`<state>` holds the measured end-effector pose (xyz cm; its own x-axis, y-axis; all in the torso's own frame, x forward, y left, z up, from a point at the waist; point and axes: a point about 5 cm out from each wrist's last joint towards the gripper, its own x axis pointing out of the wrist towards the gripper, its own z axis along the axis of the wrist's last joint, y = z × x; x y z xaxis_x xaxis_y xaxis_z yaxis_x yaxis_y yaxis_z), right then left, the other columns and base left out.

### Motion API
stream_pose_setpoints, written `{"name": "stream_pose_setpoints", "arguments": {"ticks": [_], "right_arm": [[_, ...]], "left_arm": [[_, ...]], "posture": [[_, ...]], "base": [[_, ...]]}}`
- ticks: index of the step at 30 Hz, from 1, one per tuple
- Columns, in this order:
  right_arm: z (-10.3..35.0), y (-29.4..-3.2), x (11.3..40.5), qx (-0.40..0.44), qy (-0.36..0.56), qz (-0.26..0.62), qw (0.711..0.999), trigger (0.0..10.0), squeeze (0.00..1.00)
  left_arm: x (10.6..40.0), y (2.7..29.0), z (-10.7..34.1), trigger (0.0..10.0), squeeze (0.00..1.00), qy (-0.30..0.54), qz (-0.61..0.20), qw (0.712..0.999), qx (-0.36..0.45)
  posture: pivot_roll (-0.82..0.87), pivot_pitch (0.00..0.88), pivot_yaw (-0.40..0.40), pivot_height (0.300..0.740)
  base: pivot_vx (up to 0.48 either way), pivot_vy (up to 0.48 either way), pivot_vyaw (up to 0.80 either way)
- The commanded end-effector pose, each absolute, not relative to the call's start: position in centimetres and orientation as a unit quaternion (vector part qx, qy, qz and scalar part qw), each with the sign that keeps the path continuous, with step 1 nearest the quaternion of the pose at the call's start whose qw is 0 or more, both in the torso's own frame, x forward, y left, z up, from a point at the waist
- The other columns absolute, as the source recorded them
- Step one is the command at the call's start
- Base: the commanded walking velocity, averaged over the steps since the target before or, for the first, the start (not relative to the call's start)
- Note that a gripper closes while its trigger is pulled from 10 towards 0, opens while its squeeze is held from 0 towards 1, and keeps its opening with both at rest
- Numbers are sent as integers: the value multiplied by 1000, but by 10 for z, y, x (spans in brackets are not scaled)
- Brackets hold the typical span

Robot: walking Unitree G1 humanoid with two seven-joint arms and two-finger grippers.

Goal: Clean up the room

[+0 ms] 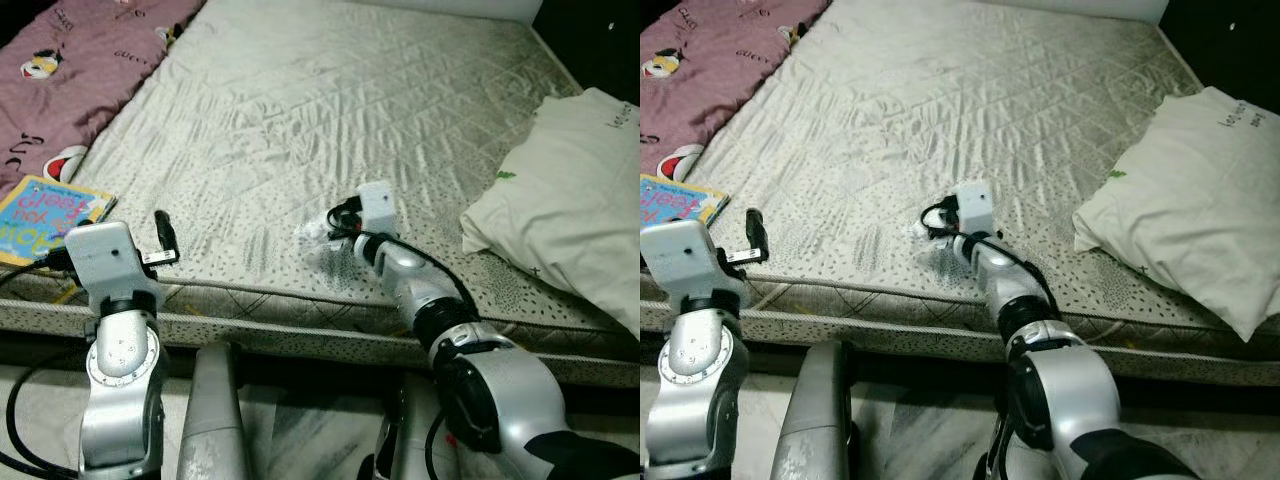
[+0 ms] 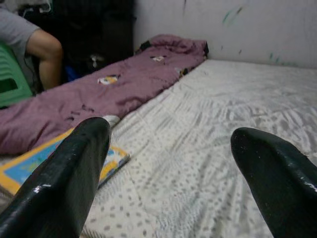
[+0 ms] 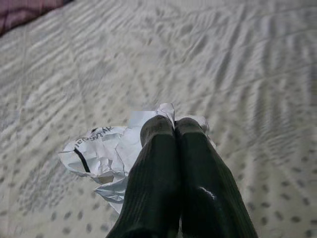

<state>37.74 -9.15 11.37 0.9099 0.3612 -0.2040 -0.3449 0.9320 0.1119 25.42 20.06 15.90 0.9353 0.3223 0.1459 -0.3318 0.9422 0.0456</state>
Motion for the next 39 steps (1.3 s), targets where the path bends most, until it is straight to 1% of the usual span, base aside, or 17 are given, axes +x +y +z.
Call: {"name": "stream_pose_setpoints", "arguments": {"ticks": [1, 2, 3, 4, 8, 10, 13, 16, 18, 19, 22, 26, 28, 31, 35, 36, 39], "right_arm": [[115, -102, 377, 43, 107, 178, 977, 0, 0], [116, -107, 377, 43, 103, 175, 978, 0, 0], [117, -120, 378, 41, 103, 164, 980, 6667, 0], [118, -127, 378, 41, 103, 159, 981, 10000, 0], [125, -143, 375, 41, 84, 158, 983, 10000, 0], [127, -146, 373, 37, 72, 157, 984, 10000, 0], [129, -154, 355, 12, 36, 144, 989, 10000, 0], [130, -152, 339, -26, -20, 142, 989, 10000, 0], [131, -152, 337, -25, -23, 141, 989, 10000, 0], [130, -152, 334, -6, -21, 136, 990, 10000, 0], [137, -162, 318, -26, -89, 73, 993, 10000, 0], [129, -178, 294, 22, -57, 45, 997, 10000, 0], [122, -175, 278, 14, -44, 76, 996, 10000, 0], [124, -172, 275, 14, -38, 75, 996, 10000, 0], [128, -166, 276, 22, -35, 71, 997, 10000, 0], [133, -158, 280, 22, -33, 74, 997, 10000, 0], [136, -148, 287, 31, -27, 69, 997, 10000, 0]], "left_arm": [[257, 202, 158, 10000, 0, -74, 164, 983, 35], [258, 202, 159, 10000, 0, -76, 164, 983, 34], [261, 202, 161, 10000, 0, -81, 161, 983, 38], [263, 202, 162, 10000, 0, -84, 161, 982, 44], [268, 207, 162, 10000, 0, -90, 165, 981, 54], [268, 208, 161, 10000, 0, -90, 160, 982, 49], [264, 209, 157, 10000, 0, -87, 158, 982, 48], [255, 208, 149, 10000, 0, -81, 158, 983, 42], [255, 207, 148, 10000, 0, -81, 158, 983, 42], [253, 207, 147, 10000, 0, -81, 158, 983, 42], [242, 206, 144, 10000, 0, -79, 158, 984, 40], [232, 206, 140, 10000, 0, -70, 149, 986, 40], [232, 198, 135, 10000, 0, -62, 124, 990, 40], [232, 193, 136, 10000, 0, -63, 115, 991, 32], [229, 187, 135, 10000, 0, -60, 122, 990, 36], [227, 182, 133, 10000, 0, -57, 112, 992, 28], [225, 179, 130, 10000, 0, -51, 110, 992, 28]], "posture": [[66, 0, -43, 537], [64, 0, -40, 537], [49, 0, -25, 537], [45, 0, -21, 537], [24, 0, -7, 537], [15, 0, -7, 537], [1, 0, -9, 537], [2, 0, -14, 537], [2, 0, -14, 537], [9, 0, -18, 537], [12, 0, -9, 537], [-27, 0, 14, 537], [-37, 0, 13, 537], [-50, 0, 16, 537], [-61, 0, 18, 537], [-60, 0, 17, 537], [-56, 0, 18, 537]], "base": [[0, 0, 0], [0, 0, 0], [0, 0, 0], [0, 0, 0], [0, 0, 0], [0, 0, 0], [0, 0, 0], [0, 0, 0], [0, 0, 0], [0, 0, 0], [0, 0, 0], [0, 0, 0], [0, 0, 0], [0, 0, 0], [0, 0, 0], [0, 0, 0], [0, 0, 0]]}}
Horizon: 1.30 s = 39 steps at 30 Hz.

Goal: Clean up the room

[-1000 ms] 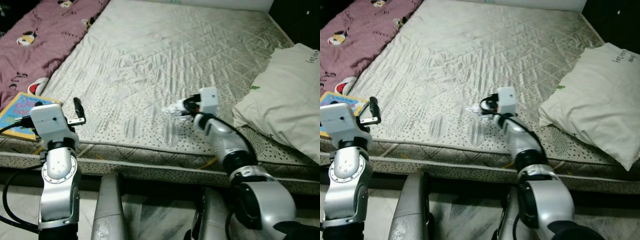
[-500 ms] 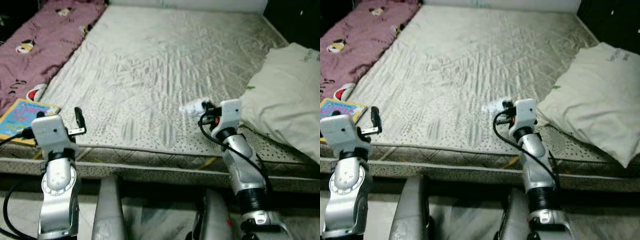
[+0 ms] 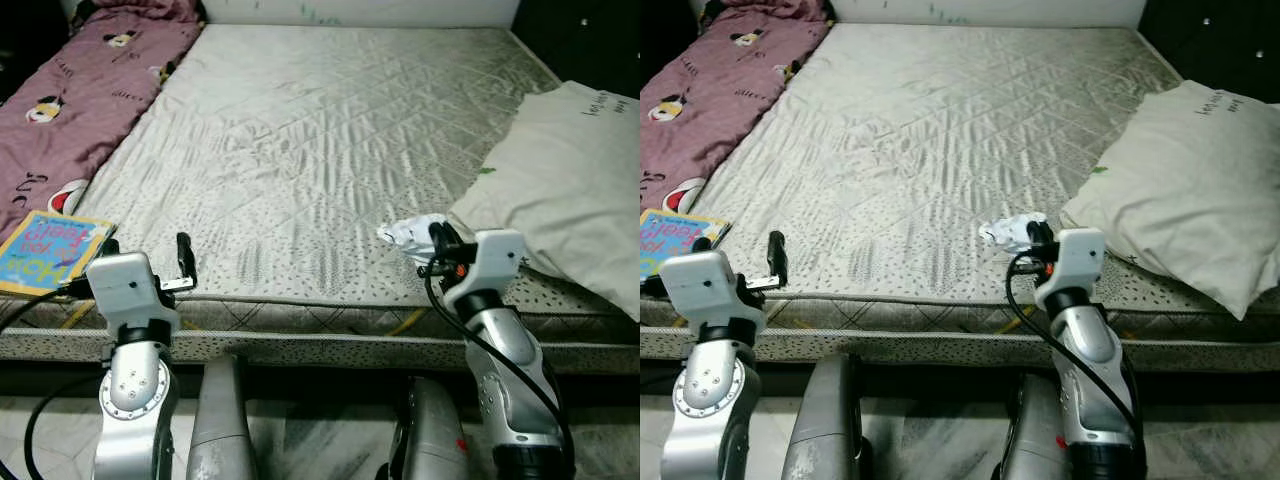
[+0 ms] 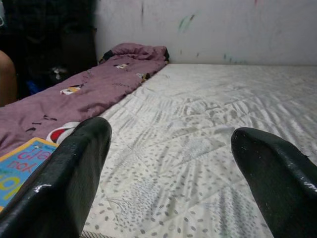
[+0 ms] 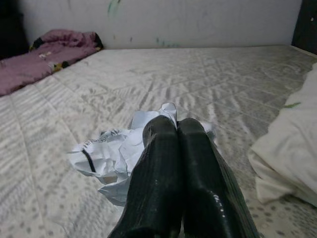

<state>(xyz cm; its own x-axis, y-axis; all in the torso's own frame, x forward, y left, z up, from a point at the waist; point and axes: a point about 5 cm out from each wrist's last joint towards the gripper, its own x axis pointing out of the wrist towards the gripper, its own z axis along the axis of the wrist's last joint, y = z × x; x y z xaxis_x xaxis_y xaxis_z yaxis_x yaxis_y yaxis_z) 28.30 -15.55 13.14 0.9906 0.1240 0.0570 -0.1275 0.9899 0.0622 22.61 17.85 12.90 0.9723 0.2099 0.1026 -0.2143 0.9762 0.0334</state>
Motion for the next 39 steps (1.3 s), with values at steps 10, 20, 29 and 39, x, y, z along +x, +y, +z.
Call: {"name": "stream_pose_setpoints", "arguments": {"ticks": [10, 20, 29, 39], "right_arm": [[146, -137, 301, 44, -37, 88, 995, 10000, 0], [145, -137, 304, 54, -29, 86, 994, 10000, 0], [145, -140, 309, 50, -24, 76, 996, 10000, 0], [138, -137, 312, 50, -8, 77, 996, 10000, 0]], "left_arm": [[223, 177, 127, 10000, 0, -42, 107, 993, 2], [224, 174, 128, 10000, 0, -38, 98, 994, -14], [232, 173, 131, 10000, 0, -45, 93, 995, -8], [233, 178, 127, 10000, 0, -20, 126, 992, -15]], "posture": [[-37, 0, -11, 541], [-39, 0, -14, 604], [-49, 0, -14, 657], [-16, 0, -36, 728]], "base": [[0, 0, 0], [0, 0, 0], [0, 0, 0], [0, 0, 0]]}}
